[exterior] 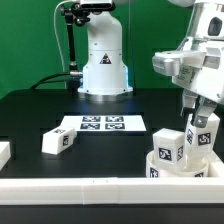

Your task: Assemble stool

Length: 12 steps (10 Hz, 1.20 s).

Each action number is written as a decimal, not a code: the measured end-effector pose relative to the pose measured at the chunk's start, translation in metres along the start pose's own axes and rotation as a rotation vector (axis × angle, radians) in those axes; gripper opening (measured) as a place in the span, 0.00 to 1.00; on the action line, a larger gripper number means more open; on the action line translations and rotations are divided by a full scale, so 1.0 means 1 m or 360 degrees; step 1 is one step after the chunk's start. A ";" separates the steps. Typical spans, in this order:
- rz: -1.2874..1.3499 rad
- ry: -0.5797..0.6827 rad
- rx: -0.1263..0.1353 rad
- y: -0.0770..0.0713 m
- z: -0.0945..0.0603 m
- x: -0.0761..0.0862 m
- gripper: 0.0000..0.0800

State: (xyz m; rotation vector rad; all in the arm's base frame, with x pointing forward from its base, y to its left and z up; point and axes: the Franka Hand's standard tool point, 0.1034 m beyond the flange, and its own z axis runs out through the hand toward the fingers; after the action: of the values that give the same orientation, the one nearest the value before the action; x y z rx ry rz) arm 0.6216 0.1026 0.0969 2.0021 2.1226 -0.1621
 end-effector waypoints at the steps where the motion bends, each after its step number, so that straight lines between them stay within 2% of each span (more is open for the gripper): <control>1: 0.0002 0.0000 0.0000 0.000 0.000 0.000 0.43; 4: 0.0180 0.0008 0.0007 0.000 0.001 -0.003 0.43; 7: 0.0611 0.0016 0.0014 0.001 0.003 -0.009 0.43; 10: 0.1034 0.0017 0.0013 0.001 0.002 -0.007 0.43; 12: 0.1272 0.0006 0.0029 0.000 0.001 -0.005 0.43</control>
Offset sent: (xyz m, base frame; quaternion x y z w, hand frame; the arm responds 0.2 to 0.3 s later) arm 0.0000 0.0000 0.0000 0.0000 0.0000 0.0000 1.0000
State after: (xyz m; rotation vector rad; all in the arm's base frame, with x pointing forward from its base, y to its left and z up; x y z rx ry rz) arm 0.6224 0.0970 0.0967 2.6646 1.1720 -0.0394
